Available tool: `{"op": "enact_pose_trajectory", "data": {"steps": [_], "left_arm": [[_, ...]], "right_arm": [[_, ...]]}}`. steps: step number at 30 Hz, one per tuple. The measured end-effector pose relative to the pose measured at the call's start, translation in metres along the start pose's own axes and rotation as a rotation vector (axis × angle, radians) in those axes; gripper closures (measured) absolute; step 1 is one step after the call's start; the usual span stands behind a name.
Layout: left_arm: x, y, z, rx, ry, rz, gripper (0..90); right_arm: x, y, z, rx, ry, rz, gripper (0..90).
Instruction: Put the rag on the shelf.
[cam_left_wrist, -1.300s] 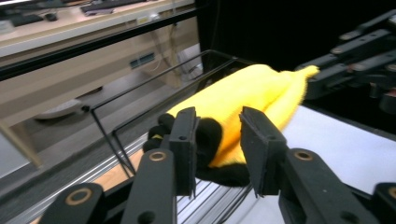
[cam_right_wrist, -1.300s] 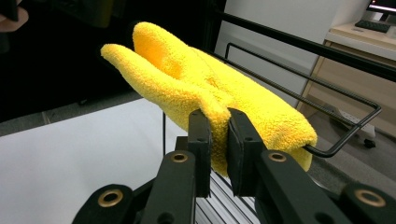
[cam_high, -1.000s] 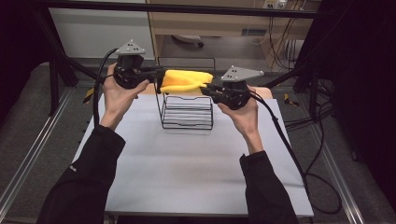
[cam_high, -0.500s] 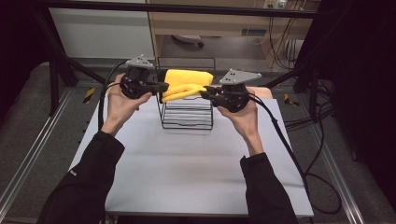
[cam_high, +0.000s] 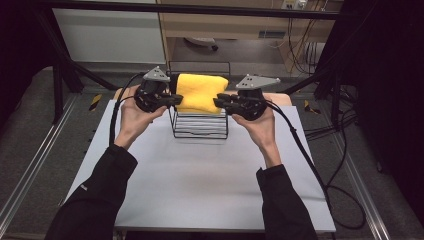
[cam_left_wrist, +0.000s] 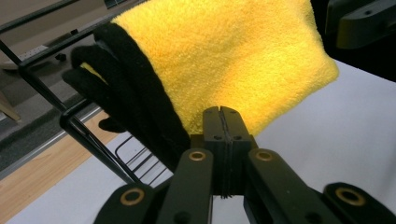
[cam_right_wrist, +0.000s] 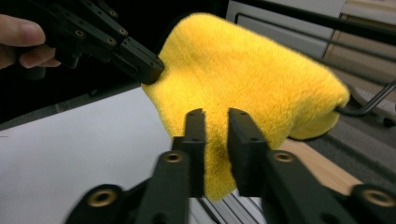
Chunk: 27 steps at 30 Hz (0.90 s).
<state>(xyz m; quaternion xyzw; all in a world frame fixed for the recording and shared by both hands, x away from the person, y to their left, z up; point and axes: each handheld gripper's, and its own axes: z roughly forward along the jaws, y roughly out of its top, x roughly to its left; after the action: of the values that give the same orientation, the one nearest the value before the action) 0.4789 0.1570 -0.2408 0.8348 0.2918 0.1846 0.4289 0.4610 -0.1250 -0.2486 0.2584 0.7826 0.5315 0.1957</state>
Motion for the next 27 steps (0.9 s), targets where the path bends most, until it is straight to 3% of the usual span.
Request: {"op": "enact_pose_trajectory", "data": {"steps": [3, 7, 11, 19, 23, 27], "left_arm": [[-0.001, -0.005, 0.004, -0.005, 0.004, 0.0, 90.0], [0.0, -0.01, 0.008, -0.02, 0.017, -0.003, 90.0], [0.001, -0.014, 0.014, -0.029, 0.03, -0.012, 89.3], [-0.001, -0.015, 0.017, -0.024, 0.03, -0.002, 86.0], [-0.004, -0.014, 0.008, -0.035, 0.019, 0.004, 81.3], [-0.006, -0.014, -0.004, -0.05, 0.012, -0.002, 74.3]], "right_arm": [[-0.001, -0.008, 0.008, 0.032, -0.001, 0.027, 90.0], [-0.004, -0.018, 0.017, 0.07, -0.028, 0.058, 90.0], [-0.006, -0.024, 0.023, 0.065, -0.059, 0.07, 89.4], [-0.006, -0.025, 0.022, 0.045, -0.06, 0.068, 79.9], [-0.002, -0.021, 0.009, 0.001, -0.042, 0.071, 74.7], [0.001, -0.016, -0.007, -0.019, -0.037, 0.081, 62.0]]}}
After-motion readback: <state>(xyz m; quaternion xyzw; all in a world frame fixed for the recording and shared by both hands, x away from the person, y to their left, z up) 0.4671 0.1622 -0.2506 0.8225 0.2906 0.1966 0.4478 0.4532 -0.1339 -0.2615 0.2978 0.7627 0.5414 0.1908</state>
